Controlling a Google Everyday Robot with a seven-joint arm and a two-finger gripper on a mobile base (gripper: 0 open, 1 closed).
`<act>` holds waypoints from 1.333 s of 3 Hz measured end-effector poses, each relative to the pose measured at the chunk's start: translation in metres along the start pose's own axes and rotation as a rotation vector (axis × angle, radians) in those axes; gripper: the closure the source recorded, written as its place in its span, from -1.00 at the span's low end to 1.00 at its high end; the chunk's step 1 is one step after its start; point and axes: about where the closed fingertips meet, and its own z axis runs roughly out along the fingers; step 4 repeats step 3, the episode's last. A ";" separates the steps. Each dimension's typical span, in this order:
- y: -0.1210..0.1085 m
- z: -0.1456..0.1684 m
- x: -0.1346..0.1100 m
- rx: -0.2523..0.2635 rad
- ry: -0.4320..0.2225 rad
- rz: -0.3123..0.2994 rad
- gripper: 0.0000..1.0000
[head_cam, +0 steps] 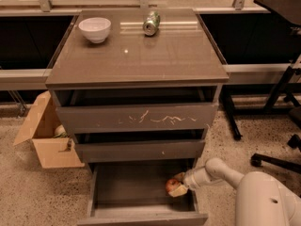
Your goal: Place apple into bottom drawer
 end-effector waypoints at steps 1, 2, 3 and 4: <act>0.000 0.000 0.000 0.000 -0.001 -0.001 -0.72; 0.000 -0.013 -0.002 0.018 -0.020 -0.005 -1.00; 0.002 -0.028 -0.005 0.036 -0.041 -0.012 -1.00; 0.002 -0.028 -0.005 0.036 -0.041 -0.012 -1.00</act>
Offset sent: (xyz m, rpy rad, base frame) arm 0.0026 -0.0235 0.0260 0.0186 -0.0562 -0.0375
